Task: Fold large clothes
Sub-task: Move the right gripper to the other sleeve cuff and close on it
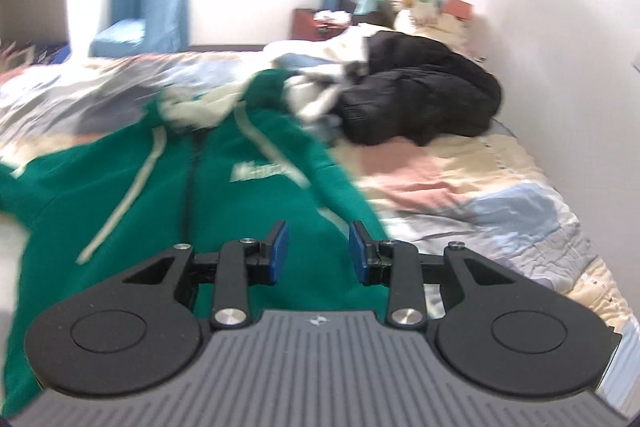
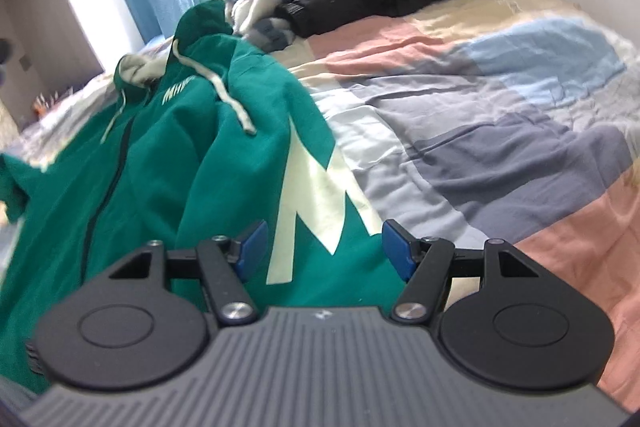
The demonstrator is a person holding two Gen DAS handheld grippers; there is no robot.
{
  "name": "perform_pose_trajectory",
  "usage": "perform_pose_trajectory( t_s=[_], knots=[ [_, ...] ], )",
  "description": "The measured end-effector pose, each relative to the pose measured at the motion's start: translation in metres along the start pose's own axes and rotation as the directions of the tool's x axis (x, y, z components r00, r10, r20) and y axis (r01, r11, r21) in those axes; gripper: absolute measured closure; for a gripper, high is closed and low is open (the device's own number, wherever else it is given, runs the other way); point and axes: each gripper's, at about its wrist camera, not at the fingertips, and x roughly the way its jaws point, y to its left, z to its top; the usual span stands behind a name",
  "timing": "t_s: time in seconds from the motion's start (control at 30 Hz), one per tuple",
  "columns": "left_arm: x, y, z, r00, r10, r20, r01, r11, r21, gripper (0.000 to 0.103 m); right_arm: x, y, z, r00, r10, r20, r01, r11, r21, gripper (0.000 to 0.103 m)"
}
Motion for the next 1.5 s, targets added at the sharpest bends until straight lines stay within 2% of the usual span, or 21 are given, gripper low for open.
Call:
perform_pose_trajectory(
  t_s=[0.07,0.2,0.4,0.47,0.57,0.7,0.87,1.0,1.17,1.23,1.27,1.33,1.37,1.4,1.47,1.5],
  knots=[
    [0.021,-0.020,-0.003,0.999,-0.032,-0.005,0.032,0.999,0.009,0.065,0.001,-0.009,0.002,1.000,0.004,-0.002,-0.003,0.999,0.032,0.038],
    [0.062,-0.029,-0.017,0.998,-0.058,-0.033,0.058,0.998,0.000,0.065,0.011,-0.026,0.005,0.999,0.031,-0.036,-0.027,0.993,0.113,0.038],
    [0.096,-0.015,-0.054,0.998,-0.048,-0.051,0.051,0.997,0.050,0.065,0.033,-0.033,0.001,0.995,0.033,-0.092,-0.021,0.992,0.128,0.037],
    [0.100,-0.002,-0.065,0.998,-0.038,-0.056,0.040,0.998,0.038,0.065,0.040,-0.035,0.001,0.994,0.037,-0.105,-0.023,0.991,0.133,0.036],
    [0.103,0.014,-0.081,0.997,-0.029,-0.068,0.032,0.999,0.044,0.065,0.048,-0.038,0.000,0.991,0.044,-0.125,-0.024,0.987,0.162,0.018],
    [0.103,0.034,-0.093,0.996,-0.018,-0.091,0.023,0.998,0.050,0.065,0.055,-0.039,0.001,0.990,0.051,-0.132,-0.025,0.981,0.192,0.020],
    [0.100,0.056,-0.096,0.994,-0.064,-0.087,0.064,0.998,-0.010,0.065,0.060,-0.042,0.000,0.987,0.062,-0.148,-0.025,0.970,0.242,0.019],
    [0.099,0.067,-0.102,0.985,-0.142,-0.099,0.136,0.989,-0.063,0.065,0.058,-0.045,0.000,0.975,0.169,-0.146,-0.105,0.925,0.366,0.018],
    [0.102,0.069,-0.109,0.989,-0.124,-0.086,0.120,0.991,-0.057,0.065,0.054,-0.033,-0.006,0.963,0.226,-0.147,-0.154,0.909,0.386,0.019],
    [0.103,0.071,-0.110,0.990,-0.114,-0.080,0.109,0.992,-0.062,0.065,0.055,-0.028,-0.010,0.967,0.191,-0.168,-0.116,0.920,0.374,0.023],
    [0.104,0.072,-0.111,0.990,-0.115,-0.077,0.110,0.992,-0.067,0.065,0.055,-0.025,-0.012,0.972,0.154,-0.178,-0.084,0.933,0.350,0.031],
    [0.106,0.076,-0.112,0.991,-0.114,-0.075,0.108,0.991,-0.083,0.065,0.054,-0.017,-0.014,0.980,0.069,-0.188,-0.013,0.959,0.282,0.053],
    [0.108,0.079,-0.111,0.991,-0.113,-0.077,0.105,0.990,-0.094,0.065,0.054,-0.016,-0.014,0.982,0.038,-0.186,0.012,0.966,0.258,0.072],
    [0.109,0.082,-0.111,0.990,-0.115,-0.078,0.107,0.988,-0.109,0.065,0.053,-0.014,-0.012,0.983,0.028,-0.183,0.018,0.969,0.248,0.081],
    [0.112,0.089,-0.111,0.988,-0.126,-0.084,0.113,0.983,-0.146,0.065,0.050,-0.018,-0.009,0.985,0.042,-0.166,0.002,0.966,0.260,0.091],
    [0.112,0.093,-0.112,0.987,-0.134,-0.087,0.118,0.978,-0.170,0.065,0.045,-0.020,-0.006,0.987,0.043,-0.154,-0.002,0.965,0.261,0.092]
  ],
)
